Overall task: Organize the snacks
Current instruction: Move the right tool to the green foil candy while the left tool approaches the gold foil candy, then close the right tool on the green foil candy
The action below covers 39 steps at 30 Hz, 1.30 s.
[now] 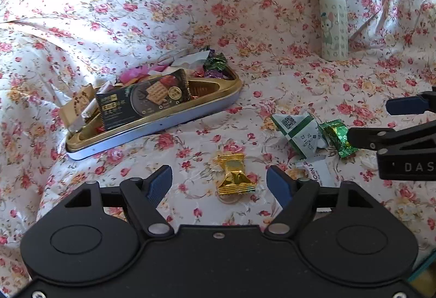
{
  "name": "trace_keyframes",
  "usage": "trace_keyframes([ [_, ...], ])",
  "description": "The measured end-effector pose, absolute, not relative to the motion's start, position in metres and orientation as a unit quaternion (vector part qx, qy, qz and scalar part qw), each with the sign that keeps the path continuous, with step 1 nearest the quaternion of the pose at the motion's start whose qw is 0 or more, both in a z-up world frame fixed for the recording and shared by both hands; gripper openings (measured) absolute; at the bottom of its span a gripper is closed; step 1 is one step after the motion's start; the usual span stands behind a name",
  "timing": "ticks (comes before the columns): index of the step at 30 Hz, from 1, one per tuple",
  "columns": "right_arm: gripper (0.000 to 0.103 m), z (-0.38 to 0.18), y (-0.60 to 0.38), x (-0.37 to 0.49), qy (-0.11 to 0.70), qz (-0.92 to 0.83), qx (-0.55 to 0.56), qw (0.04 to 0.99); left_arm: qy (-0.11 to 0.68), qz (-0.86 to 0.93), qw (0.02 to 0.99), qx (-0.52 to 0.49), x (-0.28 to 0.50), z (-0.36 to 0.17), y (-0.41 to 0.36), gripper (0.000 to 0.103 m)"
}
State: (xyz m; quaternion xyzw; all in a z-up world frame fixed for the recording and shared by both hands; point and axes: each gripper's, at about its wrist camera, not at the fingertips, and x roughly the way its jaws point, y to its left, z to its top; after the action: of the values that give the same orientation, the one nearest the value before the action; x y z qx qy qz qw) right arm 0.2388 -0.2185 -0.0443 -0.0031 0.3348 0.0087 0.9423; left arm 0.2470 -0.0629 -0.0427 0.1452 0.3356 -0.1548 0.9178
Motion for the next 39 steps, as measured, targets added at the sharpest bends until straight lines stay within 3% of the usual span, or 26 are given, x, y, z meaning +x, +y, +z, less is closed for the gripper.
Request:
trace_keyframes([
  [13,0.075,-0.063,-0.216,0.262,0.340,0.011,-0.005,0.940,0.353,-0.154,0.916,0.112,0.272,-0.057,-0.059,0.077],
  [25,0.063,-0.083,-0.219,0.269,0.350,0.004,-0.020,0.937,0.364,-0.155,0.912,0.108,0.283,-0.074,-0.055,0.077],
  [34,0.062,-0.089,-0.222,0.270,0.341,0.007,-0.005,0.940,0.370,-0.157,0.912,0.084,0.292,-0.077,-0.049,0.079],
  [39,0.044,-0.088,-0.220,0.269,0.336,0.020,-0.009,0.941,0.374,-0.158,0.909,0.094,0.294,-0.077,-0.051,0.080],
])
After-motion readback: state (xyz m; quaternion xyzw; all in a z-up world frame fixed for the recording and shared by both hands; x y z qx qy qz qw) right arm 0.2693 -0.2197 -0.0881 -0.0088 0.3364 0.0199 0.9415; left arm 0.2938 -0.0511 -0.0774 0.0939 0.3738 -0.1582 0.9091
